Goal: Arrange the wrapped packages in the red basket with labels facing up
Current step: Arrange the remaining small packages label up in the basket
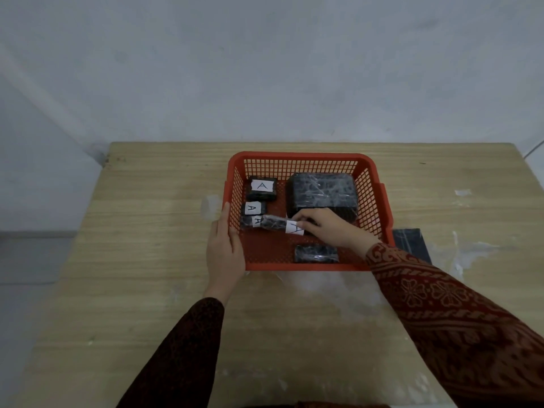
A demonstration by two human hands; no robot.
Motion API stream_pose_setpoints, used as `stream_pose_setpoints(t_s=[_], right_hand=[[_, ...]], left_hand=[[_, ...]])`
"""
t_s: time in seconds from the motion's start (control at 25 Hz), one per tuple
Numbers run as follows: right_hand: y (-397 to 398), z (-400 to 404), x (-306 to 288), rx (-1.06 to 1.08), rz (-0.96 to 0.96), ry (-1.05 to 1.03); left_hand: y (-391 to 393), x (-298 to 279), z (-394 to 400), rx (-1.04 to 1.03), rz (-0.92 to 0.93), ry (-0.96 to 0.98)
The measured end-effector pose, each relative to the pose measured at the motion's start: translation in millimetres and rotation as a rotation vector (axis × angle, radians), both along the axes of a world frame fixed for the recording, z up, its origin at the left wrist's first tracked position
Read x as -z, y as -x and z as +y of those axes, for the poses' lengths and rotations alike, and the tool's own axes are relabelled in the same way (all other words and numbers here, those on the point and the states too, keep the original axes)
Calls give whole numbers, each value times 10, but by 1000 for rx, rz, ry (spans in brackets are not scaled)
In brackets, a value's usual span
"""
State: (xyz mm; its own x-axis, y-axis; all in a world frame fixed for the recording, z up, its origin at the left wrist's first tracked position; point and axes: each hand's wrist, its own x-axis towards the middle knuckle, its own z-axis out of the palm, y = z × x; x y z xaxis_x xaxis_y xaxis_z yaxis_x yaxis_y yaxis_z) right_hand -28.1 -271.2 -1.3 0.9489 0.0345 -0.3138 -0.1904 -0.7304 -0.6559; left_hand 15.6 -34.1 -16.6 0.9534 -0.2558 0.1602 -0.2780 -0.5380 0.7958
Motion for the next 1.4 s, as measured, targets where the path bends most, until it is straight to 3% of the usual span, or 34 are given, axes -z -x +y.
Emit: stream_pose_setpoints(t_s=[0.32,0.6,0.72,0.92,1.28,1.4], right_hand=[[-281,442,207,11,41,5],[-286,631,180,-105,-134,460],[-197,531,19,-176,-267,492],[204,-10,-118,-349,25,449],[304,-270,70,-246,197,287],[346,-355,-7,-134,296,116]], left_hand=[[-1,0,12,-5,18,35],[-17,10,11,-4,11,53],[-21,17,23,2,11,58],[-11,23,21,6,28,66],[9,8,11,8,20,41],[-14,7,11,17,31,41]])
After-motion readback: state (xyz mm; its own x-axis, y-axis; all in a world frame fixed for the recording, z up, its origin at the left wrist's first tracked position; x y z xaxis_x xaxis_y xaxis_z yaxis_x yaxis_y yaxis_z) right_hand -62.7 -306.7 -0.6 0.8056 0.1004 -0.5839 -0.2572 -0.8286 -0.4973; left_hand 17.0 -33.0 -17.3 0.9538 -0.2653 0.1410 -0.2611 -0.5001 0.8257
